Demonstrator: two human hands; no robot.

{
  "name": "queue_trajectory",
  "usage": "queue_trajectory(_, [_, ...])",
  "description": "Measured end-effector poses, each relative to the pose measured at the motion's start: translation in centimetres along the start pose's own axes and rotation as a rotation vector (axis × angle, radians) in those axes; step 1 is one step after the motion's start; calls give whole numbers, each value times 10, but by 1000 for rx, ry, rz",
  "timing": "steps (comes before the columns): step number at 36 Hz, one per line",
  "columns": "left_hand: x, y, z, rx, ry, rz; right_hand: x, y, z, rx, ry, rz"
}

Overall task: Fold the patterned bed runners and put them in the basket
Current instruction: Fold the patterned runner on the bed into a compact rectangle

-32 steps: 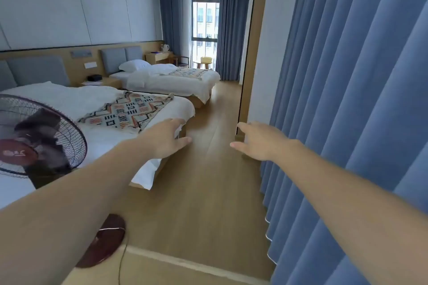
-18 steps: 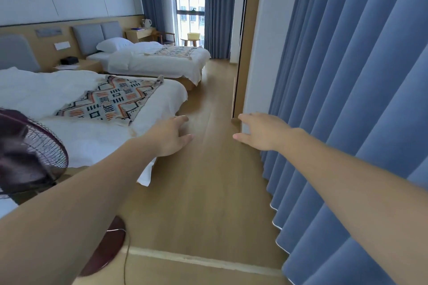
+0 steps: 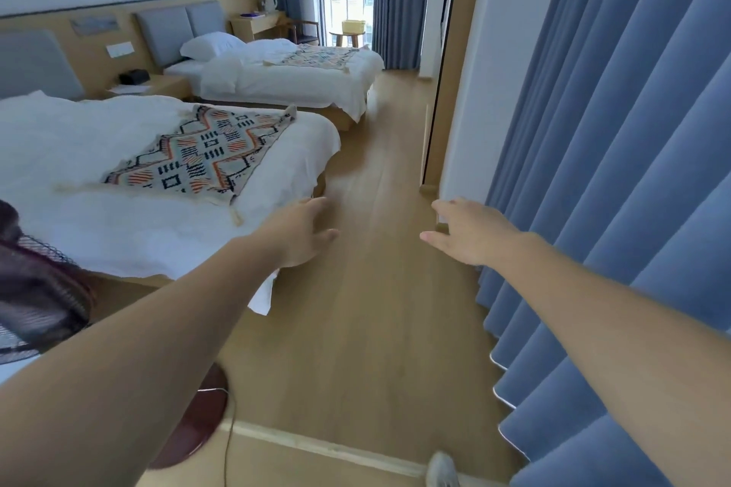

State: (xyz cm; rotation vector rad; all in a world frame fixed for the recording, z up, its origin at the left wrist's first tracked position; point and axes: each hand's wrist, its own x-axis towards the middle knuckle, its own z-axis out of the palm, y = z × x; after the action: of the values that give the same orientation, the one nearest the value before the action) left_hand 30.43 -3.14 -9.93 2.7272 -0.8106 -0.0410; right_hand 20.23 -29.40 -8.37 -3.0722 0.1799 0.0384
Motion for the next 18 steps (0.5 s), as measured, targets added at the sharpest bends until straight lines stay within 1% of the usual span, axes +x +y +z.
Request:
queue_trajectory(5, [55,-3,8,37,24,-26,59,32,11,21,10,-42])
queue_trajectory(10, [123,16,21,47,14,-40,120,80,10,45,21,-57])
queue_trajectory(13, [161,29,25,43,14,-56,152,111,5,41,-1,-69])
queue_trajectory(18, [210,43,36,40,30,-91,203,154,-4,34,-6,-87])
